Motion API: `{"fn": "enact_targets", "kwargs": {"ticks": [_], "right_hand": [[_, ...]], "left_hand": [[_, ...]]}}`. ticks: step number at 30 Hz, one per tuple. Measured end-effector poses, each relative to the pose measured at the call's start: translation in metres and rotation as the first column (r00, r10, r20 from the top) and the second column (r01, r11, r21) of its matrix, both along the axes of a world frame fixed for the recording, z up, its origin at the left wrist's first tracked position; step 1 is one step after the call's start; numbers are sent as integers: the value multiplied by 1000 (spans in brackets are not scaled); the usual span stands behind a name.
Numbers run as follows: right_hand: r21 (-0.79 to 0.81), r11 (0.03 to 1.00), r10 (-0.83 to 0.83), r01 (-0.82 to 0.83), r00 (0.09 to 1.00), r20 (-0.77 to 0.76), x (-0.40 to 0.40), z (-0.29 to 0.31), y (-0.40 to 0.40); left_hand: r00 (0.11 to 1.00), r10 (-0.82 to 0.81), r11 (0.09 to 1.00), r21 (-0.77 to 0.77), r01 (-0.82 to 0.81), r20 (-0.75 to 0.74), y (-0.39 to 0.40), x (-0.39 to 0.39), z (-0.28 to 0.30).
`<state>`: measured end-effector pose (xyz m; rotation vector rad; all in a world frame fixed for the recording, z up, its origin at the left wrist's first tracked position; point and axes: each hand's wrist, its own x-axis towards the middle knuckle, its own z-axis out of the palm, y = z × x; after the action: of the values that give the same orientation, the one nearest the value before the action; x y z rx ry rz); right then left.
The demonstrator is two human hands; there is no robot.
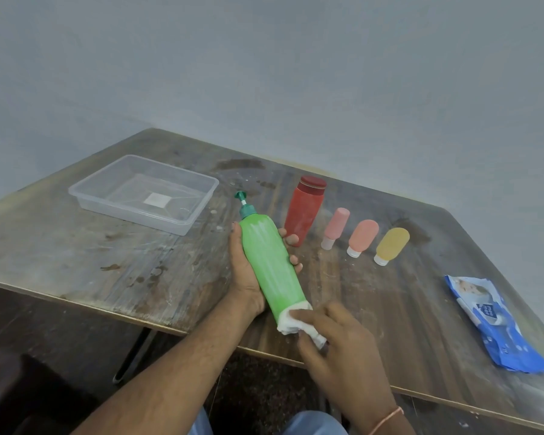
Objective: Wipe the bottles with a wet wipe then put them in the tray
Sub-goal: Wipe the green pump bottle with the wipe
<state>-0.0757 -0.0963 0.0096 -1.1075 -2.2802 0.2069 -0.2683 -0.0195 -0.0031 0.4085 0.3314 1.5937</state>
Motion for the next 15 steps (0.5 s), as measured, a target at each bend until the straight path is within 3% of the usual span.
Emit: {"fn": "enact_targets", "kwargs": {"ticks": [2, 7, 9, 11, 15], "right_hand": [[-11, 1000, -21, 21, 1000, -9, 11, 5, 3], [216, 954, -234, 208, 967, 101, 29, 14, 20], [240, 958, -197, 159, 970, 144, 24, 17, 23], [197, 975, -128, 103, 985, 119, 14, 19, 24], [-40, 997, -70, 67, 995, -69, 1, 17, 27]], "left_hand": [[1000, 4, 1000, -9, -4, 1, 0, 0, 0], [1000, 14, 1000, -13, -14, 1, -1, 0, 1], [1000, 15, 1000, -9, -15, 0, -1, 0, 1], [1000, 18, 1000, -4, -18, 0, -2, 0, 1], [1000, 20, 1000, -18, -20, 11, -3, 0, 1]]}}
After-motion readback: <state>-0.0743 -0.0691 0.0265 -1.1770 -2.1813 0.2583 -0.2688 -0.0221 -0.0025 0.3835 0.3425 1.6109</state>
